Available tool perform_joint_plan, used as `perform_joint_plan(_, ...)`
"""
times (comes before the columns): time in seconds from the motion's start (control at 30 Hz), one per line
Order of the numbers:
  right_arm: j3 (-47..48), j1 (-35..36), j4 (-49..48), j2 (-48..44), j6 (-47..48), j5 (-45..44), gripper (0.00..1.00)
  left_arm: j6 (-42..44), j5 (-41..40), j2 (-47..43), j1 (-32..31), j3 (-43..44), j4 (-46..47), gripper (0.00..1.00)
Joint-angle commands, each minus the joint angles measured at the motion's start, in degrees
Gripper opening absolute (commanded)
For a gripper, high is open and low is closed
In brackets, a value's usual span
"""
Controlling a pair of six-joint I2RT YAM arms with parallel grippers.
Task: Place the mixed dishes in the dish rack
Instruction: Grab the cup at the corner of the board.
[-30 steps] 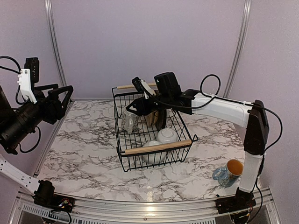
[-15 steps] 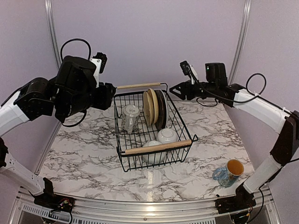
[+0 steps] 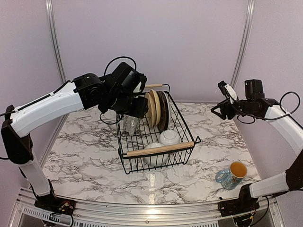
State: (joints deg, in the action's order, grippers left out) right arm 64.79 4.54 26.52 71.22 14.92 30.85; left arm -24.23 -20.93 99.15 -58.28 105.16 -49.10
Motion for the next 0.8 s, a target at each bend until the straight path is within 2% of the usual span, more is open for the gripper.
perform_joint_plan(0.0,-0.3,-1.4,22.2,-3.3,26.4,-2.7,0.60,2.2,6.9,1.4,0.2,2.5,3.0,0.47)
perform_joint_plan(0.13,-3.6,-3.5,33.0,-7.7,40.9,-4.1,0.60,3.4,10.0,2.2,0.0,3.8,5.0,0.47)
perform_joint_plan(0.4,-5.3,-3.6,48.3,-10.1,54.8,-11.2,0.59,4.2,11.5,2.0,-0.8,3.2,6.6,0.49)
perform_joint_plan(0.53,-6.6,-3.6,52.0,-10.3,58.4,-16.1,0.59,4.1,11.8,0.4,-1.3,0.5,8.2,0.49)
perform_joint_plan(0.77,-7.8,-3.6,52.1,-10.7,60.9,-21.7,0.59,3.7,11.5,-3.6,-1.4,-5.9,11.6,0.50)
